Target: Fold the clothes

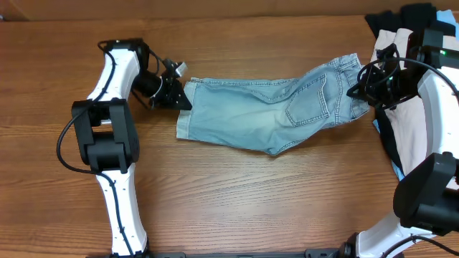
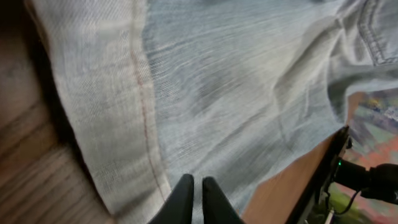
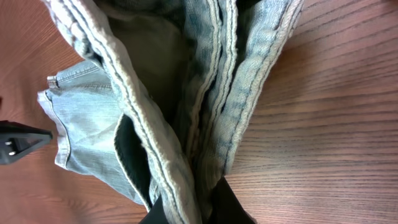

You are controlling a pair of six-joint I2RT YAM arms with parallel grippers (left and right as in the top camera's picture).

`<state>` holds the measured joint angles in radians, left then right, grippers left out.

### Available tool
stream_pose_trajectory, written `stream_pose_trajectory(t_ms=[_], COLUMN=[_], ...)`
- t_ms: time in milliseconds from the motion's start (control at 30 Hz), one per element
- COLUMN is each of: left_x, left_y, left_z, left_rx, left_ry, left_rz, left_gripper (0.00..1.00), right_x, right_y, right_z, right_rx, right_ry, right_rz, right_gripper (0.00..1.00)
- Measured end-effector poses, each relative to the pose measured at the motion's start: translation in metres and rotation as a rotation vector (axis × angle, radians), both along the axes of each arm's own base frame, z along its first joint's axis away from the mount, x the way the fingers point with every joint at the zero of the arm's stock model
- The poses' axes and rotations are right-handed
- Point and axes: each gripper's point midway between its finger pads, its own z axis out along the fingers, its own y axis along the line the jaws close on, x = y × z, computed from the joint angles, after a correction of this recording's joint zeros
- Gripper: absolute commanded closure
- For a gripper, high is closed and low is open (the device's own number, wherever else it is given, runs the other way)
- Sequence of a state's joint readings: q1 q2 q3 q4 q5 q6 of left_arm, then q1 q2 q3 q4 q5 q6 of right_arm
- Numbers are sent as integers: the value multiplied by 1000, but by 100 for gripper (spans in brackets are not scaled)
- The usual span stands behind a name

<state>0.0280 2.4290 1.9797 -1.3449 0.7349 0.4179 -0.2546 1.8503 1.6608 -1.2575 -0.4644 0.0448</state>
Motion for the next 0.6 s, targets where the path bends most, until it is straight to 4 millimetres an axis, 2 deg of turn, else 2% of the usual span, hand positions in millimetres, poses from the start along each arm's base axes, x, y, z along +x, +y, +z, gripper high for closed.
stream_pose_trajectory(t_ms=[333,467,600], left_x=[0,1,3], left_y=[4,5,5], left_z=[-31,-32,-32], left_rx=[44,63,78], left_ry=[40,72,95], left_rz=[79,125,159], left_gripper=[96,96,96], right_x=[0,2,11], right_y=[7,19,41], right_z=[0,1,10], right_rx=[1,-3,-20], right_ry=[2,2,-16], right_rz=[13,35,45], right_gripper=[96,96,96])
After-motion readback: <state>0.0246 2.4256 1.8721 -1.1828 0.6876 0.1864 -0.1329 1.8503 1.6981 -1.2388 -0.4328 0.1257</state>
